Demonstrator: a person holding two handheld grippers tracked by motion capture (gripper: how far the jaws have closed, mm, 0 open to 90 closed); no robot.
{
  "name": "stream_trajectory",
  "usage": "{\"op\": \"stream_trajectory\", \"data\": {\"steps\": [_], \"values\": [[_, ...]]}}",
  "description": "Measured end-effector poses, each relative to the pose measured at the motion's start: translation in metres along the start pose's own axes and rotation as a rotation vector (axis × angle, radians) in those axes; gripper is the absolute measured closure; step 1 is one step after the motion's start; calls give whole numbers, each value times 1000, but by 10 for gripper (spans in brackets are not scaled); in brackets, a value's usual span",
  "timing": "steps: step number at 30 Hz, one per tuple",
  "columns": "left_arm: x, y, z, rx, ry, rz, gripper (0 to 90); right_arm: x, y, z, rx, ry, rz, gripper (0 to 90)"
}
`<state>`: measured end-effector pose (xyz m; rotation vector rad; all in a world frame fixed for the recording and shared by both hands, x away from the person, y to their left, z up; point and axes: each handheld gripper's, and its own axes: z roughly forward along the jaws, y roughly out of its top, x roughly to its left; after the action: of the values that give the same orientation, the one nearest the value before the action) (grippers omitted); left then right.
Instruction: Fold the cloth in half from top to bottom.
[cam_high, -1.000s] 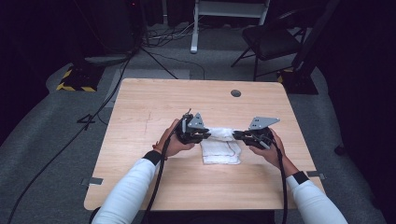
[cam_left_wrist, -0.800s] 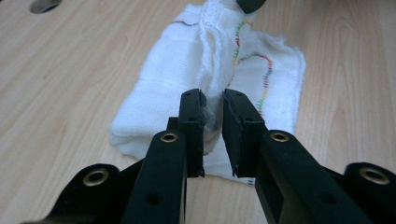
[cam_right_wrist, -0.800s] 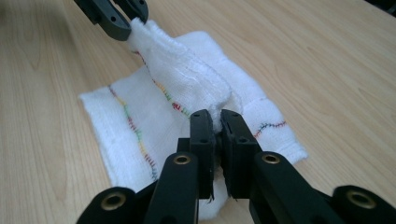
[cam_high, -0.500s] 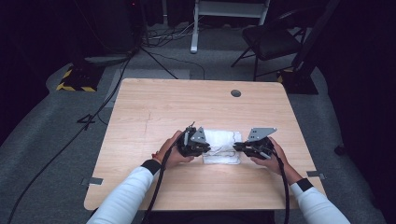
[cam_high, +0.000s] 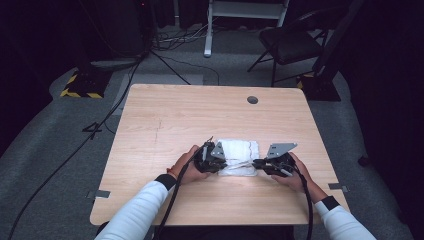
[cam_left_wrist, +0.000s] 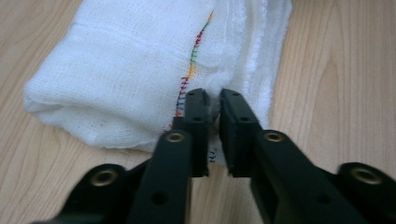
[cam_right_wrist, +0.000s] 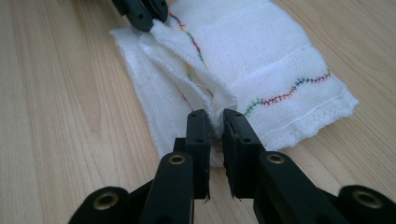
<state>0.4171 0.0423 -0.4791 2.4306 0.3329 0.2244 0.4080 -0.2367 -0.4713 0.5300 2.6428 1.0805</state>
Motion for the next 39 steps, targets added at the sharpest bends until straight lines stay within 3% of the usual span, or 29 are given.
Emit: {"op": "stream_trajectory", "data": {"steps": [7, 11, 14, 21, 31, 39], "values": [[-4, -2, -6, -7, 5, 18, 886, 6, -9, 0, 18, 24, -16, 818], [-7, 0, -18, -39, 29, 35, 884, 7, -9, -3, 14, 18, -19, 858], [-12, 0, -26, -61, 24, 41, 884, 8, -9, -4, 6, 11, -17, 867], [-27, -5, -16, 14, -7, 100, 884, 10, -10, -5, 12, 22, -20, 866], [-25, -9, -9, 23, -43, 67, 842, 11, -23, -3, 30, 30, 5, 858], [-24, -4, -24, -40, -2, 64, 764, 9, -18, -12, -1, -6, 5, 802]]}}
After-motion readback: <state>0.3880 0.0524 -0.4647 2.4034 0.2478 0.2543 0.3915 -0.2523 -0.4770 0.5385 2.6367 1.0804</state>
